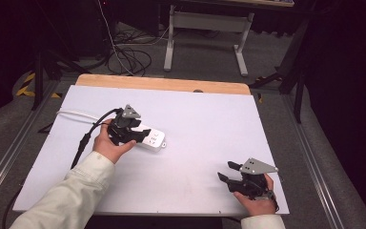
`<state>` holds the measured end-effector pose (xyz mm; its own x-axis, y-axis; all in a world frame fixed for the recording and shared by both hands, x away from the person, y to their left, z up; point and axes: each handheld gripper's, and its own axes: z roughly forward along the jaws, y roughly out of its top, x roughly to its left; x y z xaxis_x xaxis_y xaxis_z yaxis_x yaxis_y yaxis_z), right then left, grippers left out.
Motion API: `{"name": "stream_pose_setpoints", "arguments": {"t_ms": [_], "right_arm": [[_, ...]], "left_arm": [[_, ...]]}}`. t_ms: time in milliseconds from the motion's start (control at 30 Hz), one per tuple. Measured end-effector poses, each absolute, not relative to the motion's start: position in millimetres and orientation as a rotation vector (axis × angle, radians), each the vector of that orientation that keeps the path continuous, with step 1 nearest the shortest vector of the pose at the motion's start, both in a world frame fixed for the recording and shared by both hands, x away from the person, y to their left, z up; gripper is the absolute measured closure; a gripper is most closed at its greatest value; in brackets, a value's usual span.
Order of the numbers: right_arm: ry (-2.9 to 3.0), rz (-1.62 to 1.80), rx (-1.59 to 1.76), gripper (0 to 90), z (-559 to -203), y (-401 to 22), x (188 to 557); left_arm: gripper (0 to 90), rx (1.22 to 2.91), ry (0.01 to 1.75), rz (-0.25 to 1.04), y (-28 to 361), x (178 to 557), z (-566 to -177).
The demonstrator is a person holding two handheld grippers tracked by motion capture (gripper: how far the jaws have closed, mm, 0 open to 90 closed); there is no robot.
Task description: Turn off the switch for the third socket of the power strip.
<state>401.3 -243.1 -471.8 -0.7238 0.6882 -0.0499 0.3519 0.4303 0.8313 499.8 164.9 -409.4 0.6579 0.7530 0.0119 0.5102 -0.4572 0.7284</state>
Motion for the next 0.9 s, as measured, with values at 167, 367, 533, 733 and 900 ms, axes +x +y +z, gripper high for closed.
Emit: {"name": "stream_pose_setpoints", "arguments": {"t_ms": [167, 367, 533, 733, 900], "right_arm": [[2.307, 1.208, 0.886, 42.5, -471.9, -243.1, 401.4], [2.312, 1.211, 0.882, 42.5, -471.9, -242.3, 400.9], [2.313, 1.211, 0.879, 42.5, -471.9, -242.2, 400.8], [2.314, 1.213, 0.876, 42.5, -471.8, -242.1, 400.6], [2.315, 1.213, 0.874, 42.5, -471.9, -242.1, 400.6]], "left_arm": [[57.1, 2.146, 0.994, 0.362, 166.6, 506.9, -413.9], [77.7, 2.100, 1.029, 0.347, 168.2, 513.7, -421.8], [87.5, 2.081, 1.039, 0.370, 167.8, 519.7, -430.5], [89.7, 2.064, 1.047, 0.370, 167.9, 525.0, -438.5], [89.7, 2.051, 1.052, 0.390, 167.9, 528.6, -445.0]]}}
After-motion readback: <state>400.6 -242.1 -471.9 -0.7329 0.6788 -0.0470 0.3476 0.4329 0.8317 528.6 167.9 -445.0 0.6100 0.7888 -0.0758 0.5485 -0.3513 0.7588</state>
